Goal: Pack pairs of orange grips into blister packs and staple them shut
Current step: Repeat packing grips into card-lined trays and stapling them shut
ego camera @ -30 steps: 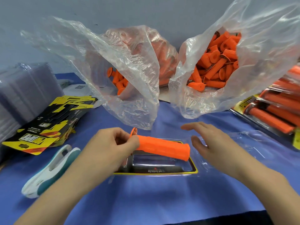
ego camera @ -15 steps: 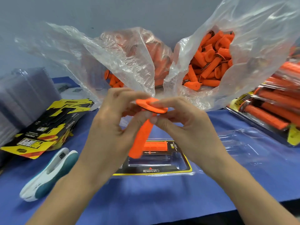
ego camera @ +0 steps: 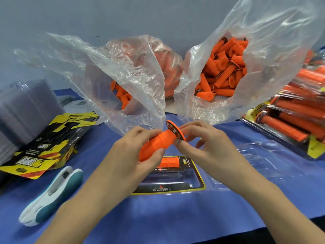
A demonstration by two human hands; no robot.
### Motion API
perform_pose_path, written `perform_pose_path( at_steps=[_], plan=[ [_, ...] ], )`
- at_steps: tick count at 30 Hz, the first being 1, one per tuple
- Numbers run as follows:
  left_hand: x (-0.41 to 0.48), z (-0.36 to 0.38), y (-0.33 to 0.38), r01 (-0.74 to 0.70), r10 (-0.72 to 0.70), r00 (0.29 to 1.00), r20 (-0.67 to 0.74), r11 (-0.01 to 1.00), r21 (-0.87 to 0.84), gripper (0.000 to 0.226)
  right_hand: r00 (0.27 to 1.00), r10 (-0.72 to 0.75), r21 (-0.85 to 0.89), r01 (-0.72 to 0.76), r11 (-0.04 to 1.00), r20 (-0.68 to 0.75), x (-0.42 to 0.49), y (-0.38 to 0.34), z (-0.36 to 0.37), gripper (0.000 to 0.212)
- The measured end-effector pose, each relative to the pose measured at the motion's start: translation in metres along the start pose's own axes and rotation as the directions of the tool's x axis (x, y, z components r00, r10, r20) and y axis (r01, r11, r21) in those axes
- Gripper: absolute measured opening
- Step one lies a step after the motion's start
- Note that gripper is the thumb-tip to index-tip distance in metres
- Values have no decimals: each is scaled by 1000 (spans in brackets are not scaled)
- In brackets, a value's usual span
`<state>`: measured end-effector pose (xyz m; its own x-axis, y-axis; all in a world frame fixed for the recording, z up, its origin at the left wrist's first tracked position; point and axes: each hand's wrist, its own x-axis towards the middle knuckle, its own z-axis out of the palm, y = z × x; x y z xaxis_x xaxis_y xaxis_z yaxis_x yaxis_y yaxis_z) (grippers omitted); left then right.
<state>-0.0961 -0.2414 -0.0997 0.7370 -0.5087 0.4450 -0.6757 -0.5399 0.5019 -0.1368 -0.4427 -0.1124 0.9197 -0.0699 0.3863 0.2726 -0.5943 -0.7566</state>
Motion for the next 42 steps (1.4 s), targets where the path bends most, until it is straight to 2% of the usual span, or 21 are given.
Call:
perform_pose_path(
  at_steps=[4, 6, 8, 10, 12, 14, 20, 25, 32, 39, 42],
  plan=[
    [0, 2, -6, -9, 0, 995, 96, 996, 91, 42, 997, 2, -118, 8, 993, 81, -2, 7, -2, 22],
    [1, 0, -8, -23, 9, 993, 122, 993, 120, 44, 987, 10, -72, 1, 997, 161, -2, 9, -9, 35],
    [1, -1, -10, -43, 22, 988, 154, 990, 137, 40, 985, 37, 27, -42, 999, 166, -1, 11, -18, 44],
    [0, 0, -11, -76, 48, 979, 199, 988, 136, 39, 994, 83, 108, -90, 990, 69, 0, 16, -26, 40],
    [-1, 3, -9, -118, 74, 963, 257, 980, 160, 40, 992, 128, 85, -127, 988, 2, 1, 22, -27, 28],
    [-2, 9, -5, -157, 94, 946, 309, 970, 187, 38, 991, 135, 32, -136, 990, 21, 0, 26, -22, 23],
    [-8, 20, -2, -200, 110, 916, 385, 959, 201, 34, 991, 93, -55, -87, 995, 97, -1, 28, -11, 24],
    [-12, 27, -3, -225, 108, 904, 414, 943, 245, 36, 993, 72, -82, -64, 995, 93, 0, 30, -10, 22],
    [-16, 33, -8, -222, 119, 899, 422, 954, 202, 33, 989, 60, -133, -42, 990, 138, -2, 31, -10, 25],
    [-21, 35, -12, -220, 126, 900, 417, 958, 185, 35, 921, 26, -369, 130, 920, 389, -7, 34, -14, 38],
    [-24, 35, -14, -229, 134, 903, 409, 954, 194, 42, 904, 27, -375, 149, 915, 427, -9, 37, -12, 34]
  ],
)
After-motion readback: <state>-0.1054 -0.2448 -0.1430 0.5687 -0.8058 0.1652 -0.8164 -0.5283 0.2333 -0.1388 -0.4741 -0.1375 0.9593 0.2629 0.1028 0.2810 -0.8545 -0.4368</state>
